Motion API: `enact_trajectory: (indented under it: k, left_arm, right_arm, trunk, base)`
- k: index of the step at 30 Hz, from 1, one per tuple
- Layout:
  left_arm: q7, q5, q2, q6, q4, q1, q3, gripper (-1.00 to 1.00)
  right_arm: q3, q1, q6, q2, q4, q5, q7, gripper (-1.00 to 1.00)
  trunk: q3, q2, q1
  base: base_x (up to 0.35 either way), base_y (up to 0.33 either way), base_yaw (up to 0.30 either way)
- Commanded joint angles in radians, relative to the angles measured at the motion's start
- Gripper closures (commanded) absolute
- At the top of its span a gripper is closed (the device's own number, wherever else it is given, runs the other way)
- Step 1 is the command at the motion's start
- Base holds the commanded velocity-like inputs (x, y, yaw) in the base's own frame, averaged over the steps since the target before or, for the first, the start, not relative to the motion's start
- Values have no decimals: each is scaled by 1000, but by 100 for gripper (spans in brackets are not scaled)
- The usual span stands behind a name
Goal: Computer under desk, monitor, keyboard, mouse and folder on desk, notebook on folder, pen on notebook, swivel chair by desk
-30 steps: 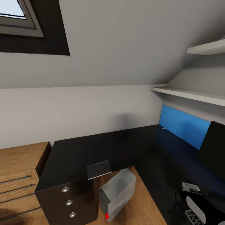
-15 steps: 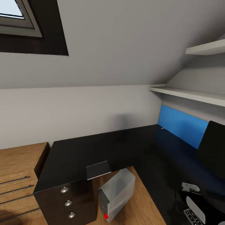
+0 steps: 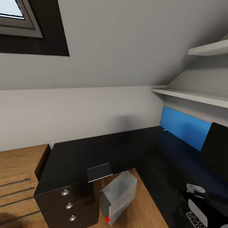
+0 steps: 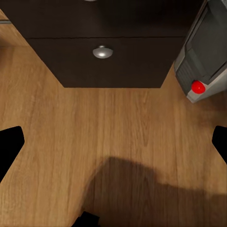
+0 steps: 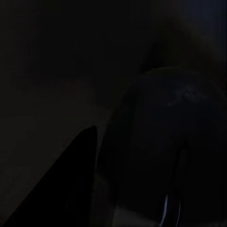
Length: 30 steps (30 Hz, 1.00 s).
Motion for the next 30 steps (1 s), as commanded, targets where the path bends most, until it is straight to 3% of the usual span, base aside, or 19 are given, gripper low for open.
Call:
enact_trajectory:
  k: [1,17,30]
  left_arm:
    - [6,11,1,-7,0,-1,-6,-100]
    - [8,9,-16,-17,-12,-2,-6,-100]
    - [5,9,-16,-18,-11,-1,-6,-100]
  right_arm:
    - [9,-1,1,-1,-2,-8,-14,100]
    - [6,-1,-32,22,38,-6,-14,100]
    - [6,-1,-33,22,39,-6,-14,100]
  trunk:
    - [-1,-1,0]
    - [-1,-1,0]
    - [-1,-1,0]
  base:
    - [0,0,0]
    - [0,0,0]
    - [28,0,0]
